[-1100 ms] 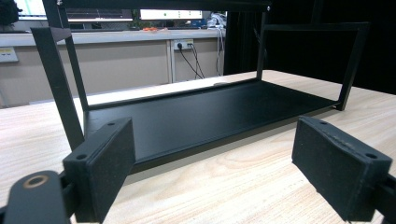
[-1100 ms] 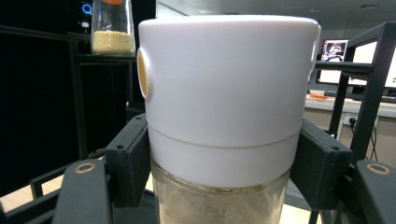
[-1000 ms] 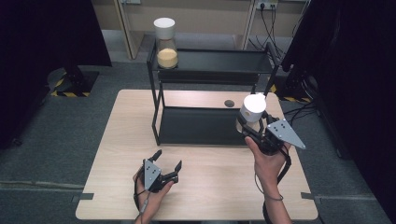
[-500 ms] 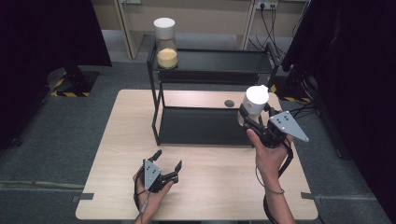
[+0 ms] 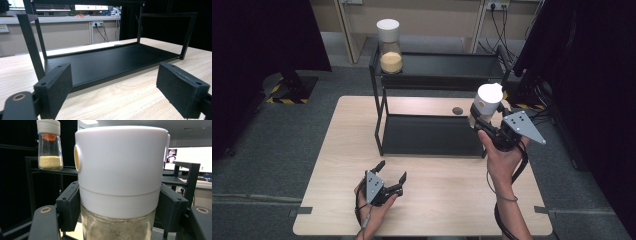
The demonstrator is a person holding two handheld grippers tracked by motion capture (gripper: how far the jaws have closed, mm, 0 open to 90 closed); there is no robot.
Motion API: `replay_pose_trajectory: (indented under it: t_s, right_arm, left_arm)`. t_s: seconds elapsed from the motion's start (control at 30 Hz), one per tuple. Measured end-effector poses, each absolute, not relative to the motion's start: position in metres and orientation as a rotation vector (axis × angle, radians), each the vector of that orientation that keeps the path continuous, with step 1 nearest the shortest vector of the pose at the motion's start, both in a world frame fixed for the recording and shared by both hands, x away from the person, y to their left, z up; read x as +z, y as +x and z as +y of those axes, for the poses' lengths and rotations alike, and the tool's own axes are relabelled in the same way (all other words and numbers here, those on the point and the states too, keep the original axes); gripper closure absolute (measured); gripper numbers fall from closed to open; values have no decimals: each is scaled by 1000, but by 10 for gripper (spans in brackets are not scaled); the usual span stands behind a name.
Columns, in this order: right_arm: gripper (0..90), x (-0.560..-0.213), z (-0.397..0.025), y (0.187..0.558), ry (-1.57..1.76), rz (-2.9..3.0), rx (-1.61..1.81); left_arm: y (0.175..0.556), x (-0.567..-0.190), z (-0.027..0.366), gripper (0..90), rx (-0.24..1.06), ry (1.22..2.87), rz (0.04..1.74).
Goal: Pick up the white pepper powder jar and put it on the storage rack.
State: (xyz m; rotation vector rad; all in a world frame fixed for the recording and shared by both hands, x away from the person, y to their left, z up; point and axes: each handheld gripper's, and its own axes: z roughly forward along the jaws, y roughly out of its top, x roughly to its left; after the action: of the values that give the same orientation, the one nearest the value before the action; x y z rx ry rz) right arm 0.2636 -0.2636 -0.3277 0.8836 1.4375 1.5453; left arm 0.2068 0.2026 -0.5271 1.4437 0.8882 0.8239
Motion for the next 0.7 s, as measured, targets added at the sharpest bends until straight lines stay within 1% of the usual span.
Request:
replay_pose_trajectory:
  t_s: [0.7]
  right_arm:
    - [305,-307,-262,277,897,1413,1547]
  left_arm:
    - [207,-527,203,128,822,1447,888]
